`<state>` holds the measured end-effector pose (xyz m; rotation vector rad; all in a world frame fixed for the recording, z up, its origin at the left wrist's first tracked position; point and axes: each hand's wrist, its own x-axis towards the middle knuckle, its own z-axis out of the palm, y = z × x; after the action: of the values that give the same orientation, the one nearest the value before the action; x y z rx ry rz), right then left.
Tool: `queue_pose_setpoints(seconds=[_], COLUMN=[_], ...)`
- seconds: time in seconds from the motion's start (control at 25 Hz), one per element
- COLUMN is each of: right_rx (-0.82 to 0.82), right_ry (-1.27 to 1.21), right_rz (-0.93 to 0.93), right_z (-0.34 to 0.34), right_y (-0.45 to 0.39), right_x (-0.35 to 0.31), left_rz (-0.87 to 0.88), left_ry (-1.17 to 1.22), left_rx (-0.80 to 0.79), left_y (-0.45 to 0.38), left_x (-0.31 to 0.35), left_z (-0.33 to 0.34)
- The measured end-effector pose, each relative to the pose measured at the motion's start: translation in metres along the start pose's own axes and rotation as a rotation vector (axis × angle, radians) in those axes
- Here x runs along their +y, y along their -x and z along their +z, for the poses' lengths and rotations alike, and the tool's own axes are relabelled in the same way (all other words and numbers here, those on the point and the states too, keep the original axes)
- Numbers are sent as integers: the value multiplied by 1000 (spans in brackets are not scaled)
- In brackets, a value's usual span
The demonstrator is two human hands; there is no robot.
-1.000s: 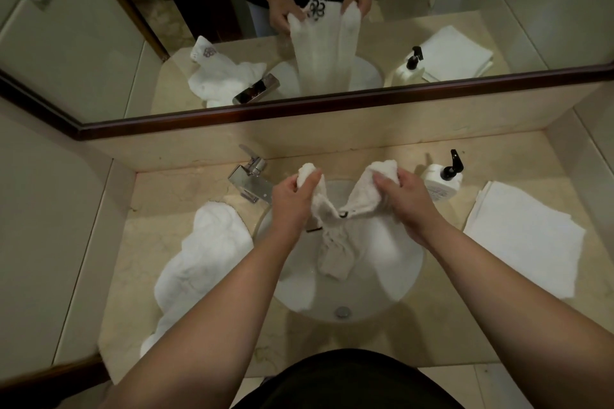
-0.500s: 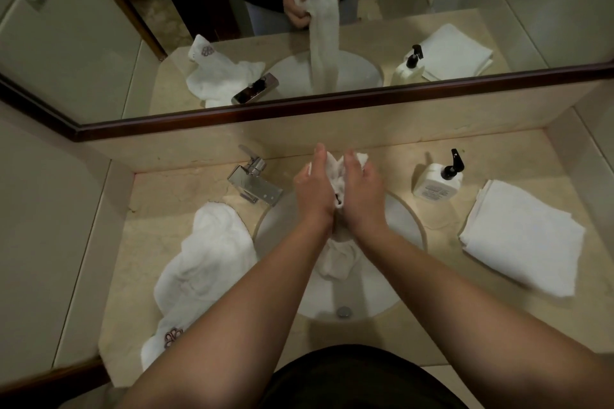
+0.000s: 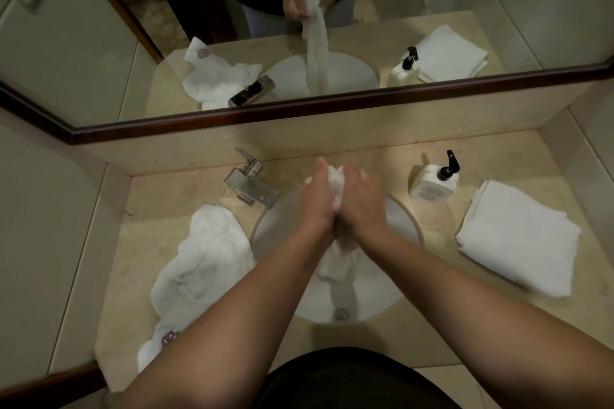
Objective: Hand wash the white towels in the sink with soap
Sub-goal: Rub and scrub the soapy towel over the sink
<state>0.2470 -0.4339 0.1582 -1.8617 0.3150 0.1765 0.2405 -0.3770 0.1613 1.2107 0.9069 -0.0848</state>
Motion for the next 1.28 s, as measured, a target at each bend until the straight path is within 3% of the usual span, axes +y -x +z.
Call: queue_pose_setpoints(seconds=[0.12, 0.24, 0.4, 0.56, 0.72, 0.88, 1.04, 1.2, 1.28], right_rx=[101, -34, 71, -79, 56, -74, 62, -49, 27], right_ry=[-130, 51, -126, -67, -72, -15, -109, -12, -38], right_rz=[151, 67, 147, 1, 108, 13, 142, 26, 53], right_z=[-6, -6, -8, -4, -19, -16, -19, -15, -19], right_y=[-14, 9, -2, 22, -6, 20, -3, 21, 4], right_x=[-10, -3, 0, 3, -6, 9, -4, -2, -7], left_rz=[-44, -37, -12, 21, -10, -23, -74, 9, -10], left_ry=[14, 11, -13, -62, -50, 0, 30, -25, -10], left_rx=[-52, -4, -11, 51, -55, -13, -41, 57, -39], left_y=[7, 1, 11, 2, 18, 14, 27, 13, 18], left_x=[-6, 3, -15, -5, -20, -11, -12, 0, -8], left_z=[5, -2, 3, 0, 8, 2, 11, 3, 6])
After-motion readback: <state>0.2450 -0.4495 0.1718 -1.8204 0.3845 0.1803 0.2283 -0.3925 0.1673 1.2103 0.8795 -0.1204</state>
